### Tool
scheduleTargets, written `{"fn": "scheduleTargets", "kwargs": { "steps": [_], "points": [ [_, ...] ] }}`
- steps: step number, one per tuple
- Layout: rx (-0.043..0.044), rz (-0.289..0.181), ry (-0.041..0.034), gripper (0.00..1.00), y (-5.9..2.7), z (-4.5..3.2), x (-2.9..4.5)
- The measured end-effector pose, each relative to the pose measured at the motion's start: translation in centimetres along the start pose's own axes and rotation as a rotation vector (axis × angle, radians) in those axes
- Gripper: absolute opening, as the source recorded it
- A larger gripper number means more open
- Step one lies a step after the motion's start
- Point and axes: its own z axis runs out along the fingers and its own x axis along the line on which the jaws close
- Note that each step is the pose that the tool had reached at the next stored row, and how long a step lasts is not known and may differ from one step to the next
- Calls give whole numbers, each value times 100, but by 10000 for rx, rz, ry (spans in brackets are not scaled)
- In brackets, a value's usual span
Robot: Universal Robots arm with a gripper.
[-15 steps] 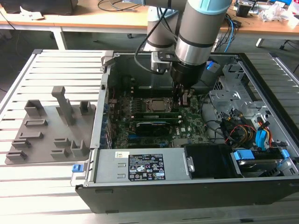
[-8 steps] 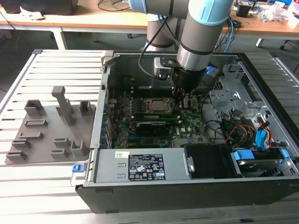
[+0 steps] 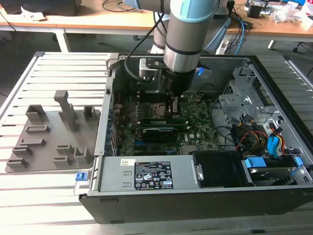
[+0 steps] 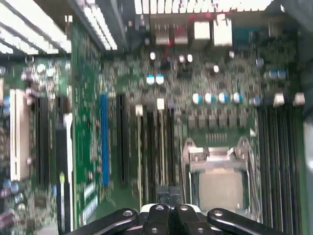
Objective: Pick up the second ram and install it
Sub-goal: 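Press down the second ram until it locks into place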
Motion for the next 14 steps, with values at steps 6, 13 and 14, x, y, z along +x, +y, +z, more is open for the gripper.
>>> {"fn": "scheduleTargets", "kwargs": {
  "steps": [6,13,14],
  "points": [
    [3,-5,-52,11,240,66,18],
    [-2,-6,-114,11,159,52,14],
    [-9,-9,-128,11,114,50,12]
  ]
}}
